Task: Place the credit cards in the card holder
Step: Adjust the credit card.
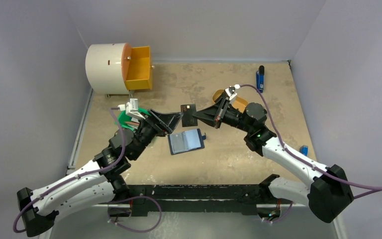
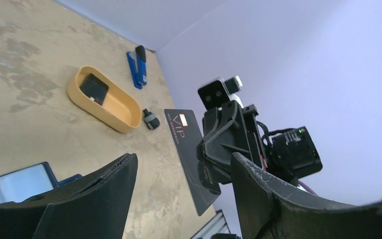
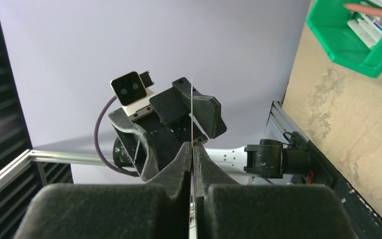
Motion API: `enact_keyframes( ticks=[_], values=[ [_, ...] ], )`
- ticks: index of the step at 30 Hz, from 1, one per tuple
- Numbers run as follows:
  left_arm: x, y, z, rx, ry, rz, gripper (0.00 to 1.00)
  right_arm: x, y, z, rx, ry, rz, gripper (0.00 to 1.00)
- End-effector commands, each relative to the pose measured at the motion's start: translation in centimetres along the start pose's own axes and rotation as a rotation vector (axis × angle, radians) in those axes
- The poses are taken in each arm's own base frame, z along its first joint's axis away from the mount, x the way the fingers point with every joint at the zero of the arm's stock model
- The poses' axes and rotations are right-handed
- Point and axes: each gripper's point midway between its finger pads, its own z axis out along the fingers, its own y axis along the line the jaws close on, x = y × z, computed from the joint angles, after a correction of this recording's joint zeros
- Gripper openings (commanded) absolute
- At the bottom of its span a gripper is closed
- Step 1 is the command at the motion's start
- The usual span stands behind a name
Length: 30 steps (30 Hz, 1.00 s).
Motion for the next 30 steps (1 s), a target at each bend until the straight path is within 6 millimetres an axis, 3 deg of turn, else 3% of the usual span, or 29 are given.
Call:
enact_keyframes(
  ticks=[1,6,10,15,17,19,23,30],
  values=[
    [0.9,-3.5,0.2,0.159,0.055,-0.067,0.67,0.8,3.2,-0.2,-0.121,0.054,-0.080,0.00],
    [1.7,-4.1,0.3,0.210,0.082,-0.121,0.58,1.3,3.2,-0.3,-0.127,0.086,-0.110,0.00],
    [1.6,-4.2,0.2,0.239,0.078,-0.178,0.34,1.7,3.2,-0.4,-0.135,0.110,-0.139,0.00],
    [0.9,-4.1,0.0,0.264,0.064,-0.241,0.14,2.2,3.4,-0.6,-0.158,0.134,-0.173,0.00],
    [0.8,-4.0,0.0,0.263,0.064,-0.249,0.01,2.6,3.8,-0.9,-0.178,0.156,-0.193,0.00],
    [0.9,-3.8,0.0,0.263,0.067,-0.250,0.00,3.0,4.1,-1.1,-0.187,0.171,-0.204,0.00],
    [0.8,-3.8,-0.2,0.266,0.069,-0.250,0.00,2.9,3.8,-1.5,-0.153,0.172,-0.227,0.16],
    [0.6,-3.9,-0.4,0.279,0.067,-0.272,0.00,2.8,3.9,-2.1,-0.153,0.168,-0.267,0.24]
  ],
)
